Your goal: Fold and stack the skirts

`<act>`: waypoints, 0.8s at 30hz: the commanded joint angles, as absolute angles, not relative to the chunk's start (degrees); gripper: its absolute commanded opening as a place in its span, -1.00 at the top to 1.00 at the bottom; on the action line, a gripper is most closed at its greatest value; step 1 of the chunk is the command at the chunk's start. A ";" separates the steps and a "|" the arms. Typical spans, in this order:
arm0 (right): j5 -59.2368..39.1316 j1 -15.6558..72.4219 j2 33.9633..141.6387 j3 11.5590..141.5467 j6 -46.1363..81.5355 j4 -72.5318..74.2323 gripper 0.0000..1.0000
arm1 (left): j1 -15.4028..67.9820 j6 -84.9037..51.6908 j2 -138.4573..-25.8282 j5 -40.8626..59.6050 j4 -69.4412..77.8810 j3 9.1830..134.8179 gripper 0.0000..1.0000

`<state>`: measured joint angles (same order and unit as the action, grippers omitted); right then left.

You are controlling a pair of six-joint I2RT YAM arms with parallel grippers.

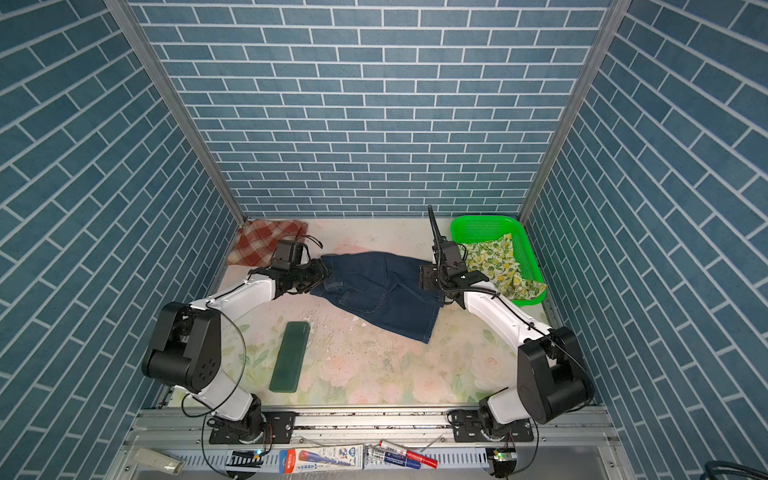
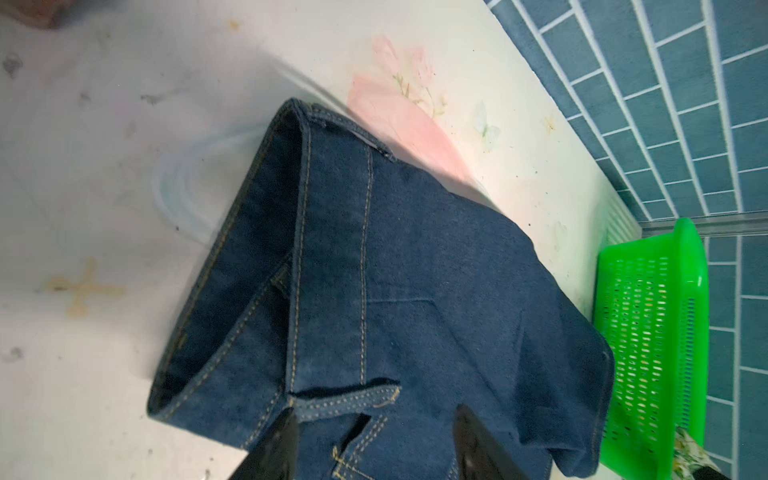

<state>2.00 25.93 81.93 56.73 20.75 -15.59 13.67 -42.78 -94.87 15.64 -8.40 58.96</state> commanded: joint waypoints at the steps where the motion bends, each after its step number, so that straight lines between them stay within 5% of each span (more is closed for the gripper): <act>1: 3.35 26.05 79.40 53.71 22.54 -17.71 -0.39 | 13.18 -38.09 -98.47 13.80 -12.70 60.82 -0.22; 10: 3.88 26.04 77.53 52.61 23.37 -21.86 -0.39 | 13.27 -38.91 -104.27 15.84 -7.81 61.13 -0.18; 16: 4.04 26.15 77.08 50.49 24.26 -22.04 -0.39 | 13.58 -41.28 -105.24 18.10 -2.35 61.25 0.03; 22: 4.26 26.19 77.07 49.66 25.63 -23.52 -0.39 | 13.71 -42.61 -104.99 21.23 -1.44 61.69 1.00; 24: 3.96 26.14 77.25 49.27 26.24 -24.16 -0.39 | 13.71 -42.92 -103.74 21.33 -1.84 61.79 1.00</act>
